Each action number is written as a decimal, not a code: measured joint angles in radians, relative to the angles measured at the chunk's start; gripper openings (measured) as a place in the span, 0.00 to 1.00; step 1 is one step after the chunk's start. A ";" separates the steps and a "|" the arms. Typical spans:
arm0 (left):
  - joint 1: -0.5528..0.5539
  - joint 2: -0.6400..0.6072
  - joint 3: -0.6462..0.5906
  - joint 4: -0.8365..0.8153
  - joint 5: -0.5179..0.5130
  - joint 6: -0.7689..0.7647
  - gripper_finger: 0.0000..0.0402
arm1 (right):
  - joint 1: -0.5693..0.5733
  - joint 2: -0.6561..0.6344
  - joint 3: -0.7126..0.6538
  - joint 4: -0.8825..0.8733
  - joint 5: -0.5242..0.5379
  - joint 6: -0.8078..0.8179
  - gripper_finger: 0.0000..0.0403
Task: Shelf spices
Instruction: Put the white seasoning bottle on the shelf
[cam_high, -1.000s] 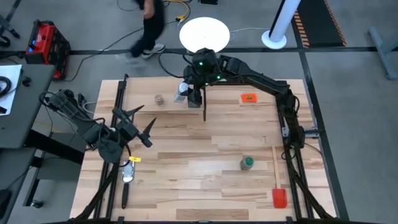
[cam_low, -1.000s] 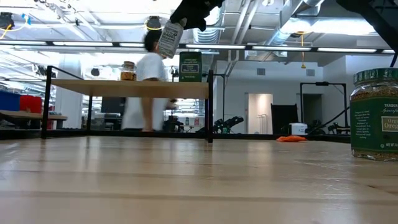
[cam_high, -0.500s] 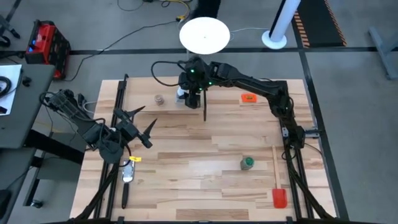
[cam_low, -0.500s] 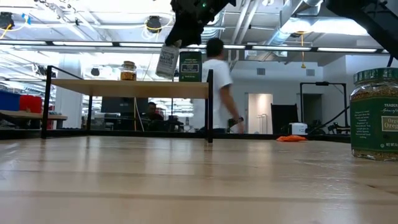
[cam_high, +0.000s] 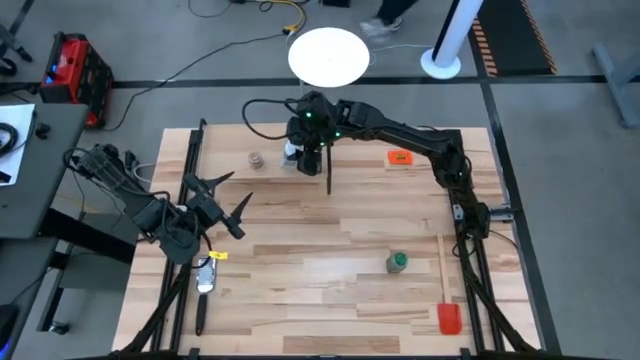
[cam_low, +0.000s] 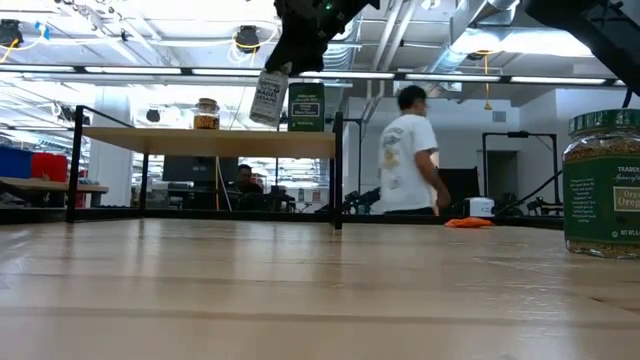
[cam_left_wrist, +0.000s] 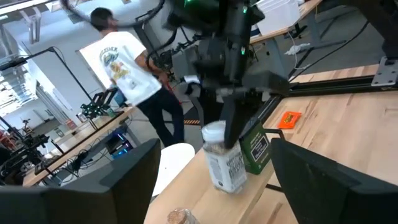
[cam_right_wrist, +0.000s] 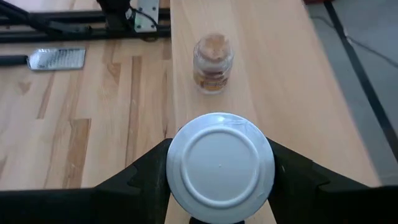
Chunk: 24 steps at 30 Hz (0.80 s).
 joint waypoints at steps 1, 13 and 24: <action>0.000 0.000 0.000 -0.001 0.001 0.000 0.73 | 0.000 0.003 -0.001 -0.011 0.002 0.000 0.52; 0.000 0.000 0.000 -0.020 0.001 -0.021 0.73 | 0.007 0.000 0.000 0.015 0.022 -0.024 0.71; 0.000 0.000 0.000 -0.024 0.028 -0.036 0.73 | 0.007 -0.002 0.019 0.046 0.022 -0.036 0.72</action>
